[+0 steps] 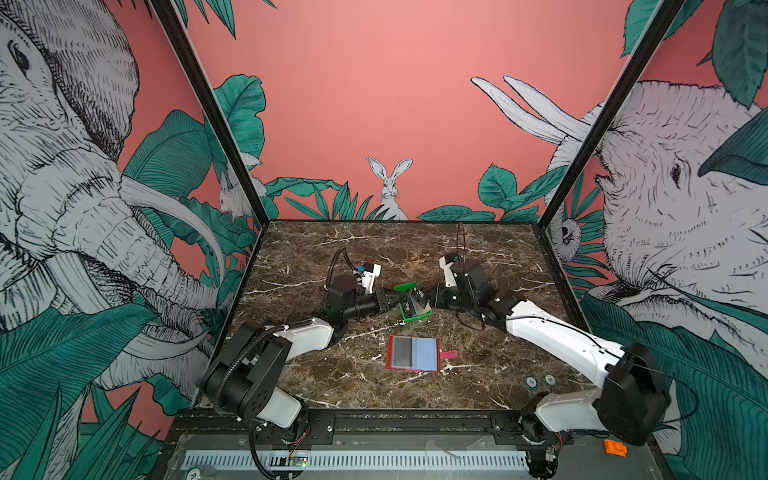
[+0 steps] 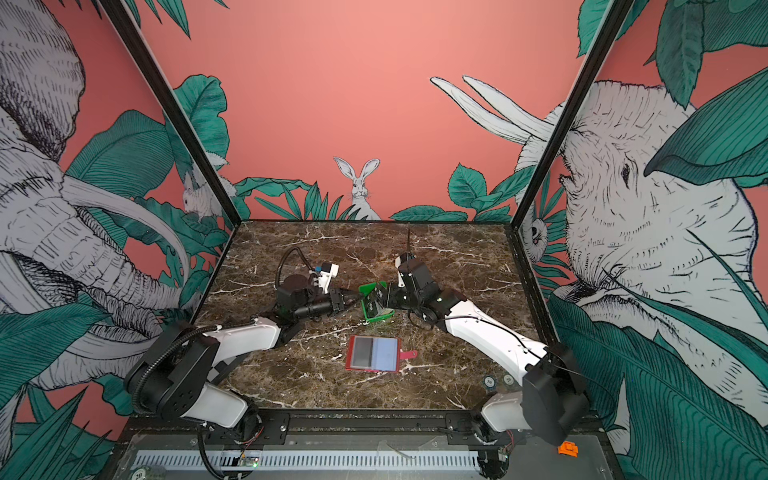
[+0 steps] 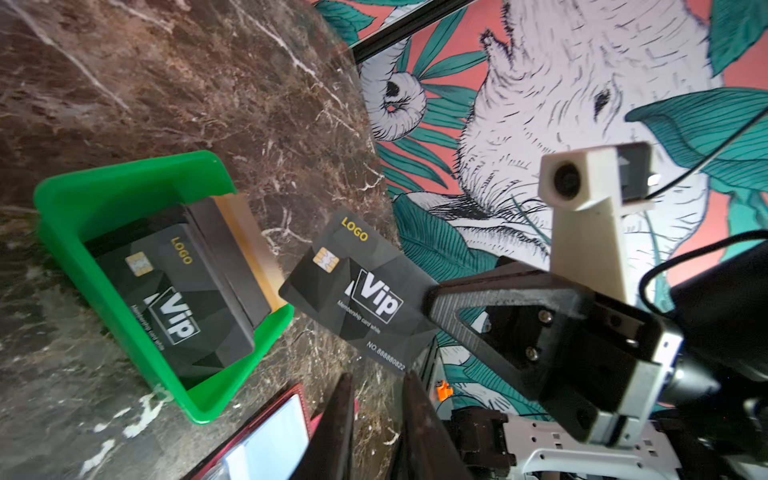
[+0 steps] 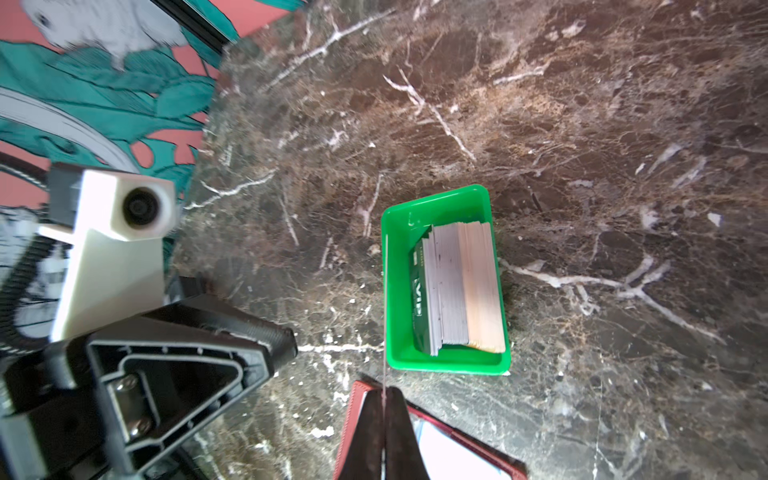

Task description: Put the credit cards into the card holder

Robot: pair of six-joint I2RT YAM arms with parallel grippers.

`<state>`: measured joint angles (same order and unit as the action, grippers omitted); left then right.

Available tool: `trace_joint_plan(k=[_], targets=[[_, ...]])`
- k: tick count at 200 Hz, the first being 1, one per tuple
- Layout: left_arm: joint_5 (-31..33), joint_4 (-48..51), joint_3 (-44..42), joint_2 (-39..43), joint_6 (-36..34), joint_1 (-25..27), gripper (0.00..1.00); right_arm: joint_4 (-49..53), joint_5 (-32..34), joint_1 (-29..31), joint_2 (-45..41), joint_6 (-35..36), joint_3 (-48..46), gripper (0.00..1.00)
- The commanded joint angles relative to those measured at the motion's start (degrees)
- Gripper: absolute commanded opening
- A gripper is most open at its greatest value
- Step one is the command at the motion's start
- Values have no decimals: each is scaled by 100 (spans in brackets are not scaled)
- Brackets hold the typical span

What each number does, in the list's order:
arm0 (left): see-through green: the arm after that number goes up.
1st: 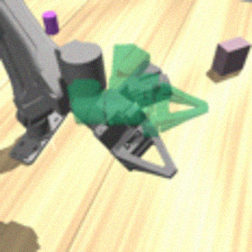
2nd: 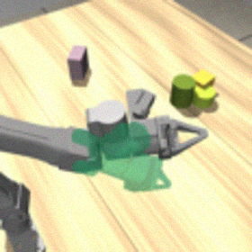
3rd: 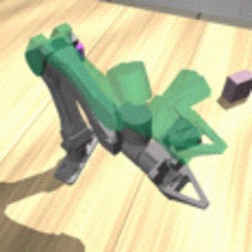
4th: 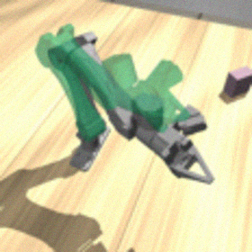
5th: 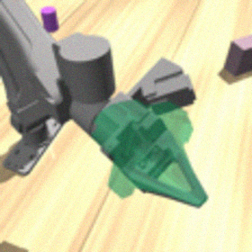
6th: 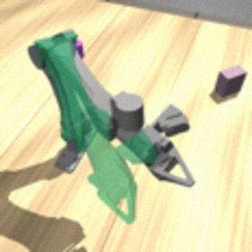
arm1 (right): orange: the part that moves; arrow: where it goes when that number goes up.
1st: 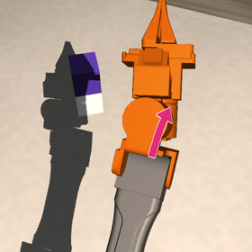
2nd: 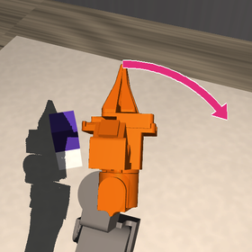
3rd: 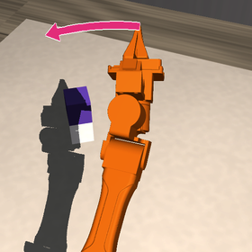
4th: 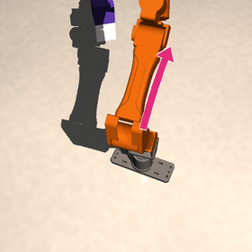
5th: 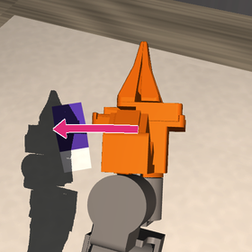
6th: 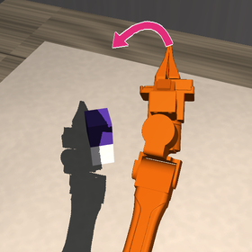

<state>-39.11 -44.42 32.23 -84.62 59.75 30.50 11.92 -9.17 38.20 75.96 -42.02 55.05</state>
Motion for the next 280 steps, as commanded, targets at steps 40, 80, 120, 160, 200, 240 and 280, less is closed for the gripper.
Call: trace_joint_plan(k=[40, 80, 120, 160, 200, 240, 280], targets=[[211, -1646, -252, 365, 962, 198, 26, -780, 68, -40, -1189, -733, -388, 0], [211, -1703, -81, 558, 1298, 417, 28, -1393, 66, -47, -1905, -1160, -760, 0], [178, -2062, 27, 457, 1749, 542, 28, -1870, -155, -31, -2241, -1470, -1012, 0], [181, -2393, 117, 341, 1943, 684, 28, -2208, -260, -20, -2424, -1741, -1307, 0], [224, -2330, 136, 317, 1962, 808, 28, -2423, -306, -9, -2618, -1845, -1525, 0], [255, -2447, 165, 238, 2064, 871, 27, -2580, -359, 12, -2649, -1946, -1641, 0], [288, -2683, 257, 97, 2235, 906, 24, -2846, -384, 64, -2581, -2056, -1756, 0]])
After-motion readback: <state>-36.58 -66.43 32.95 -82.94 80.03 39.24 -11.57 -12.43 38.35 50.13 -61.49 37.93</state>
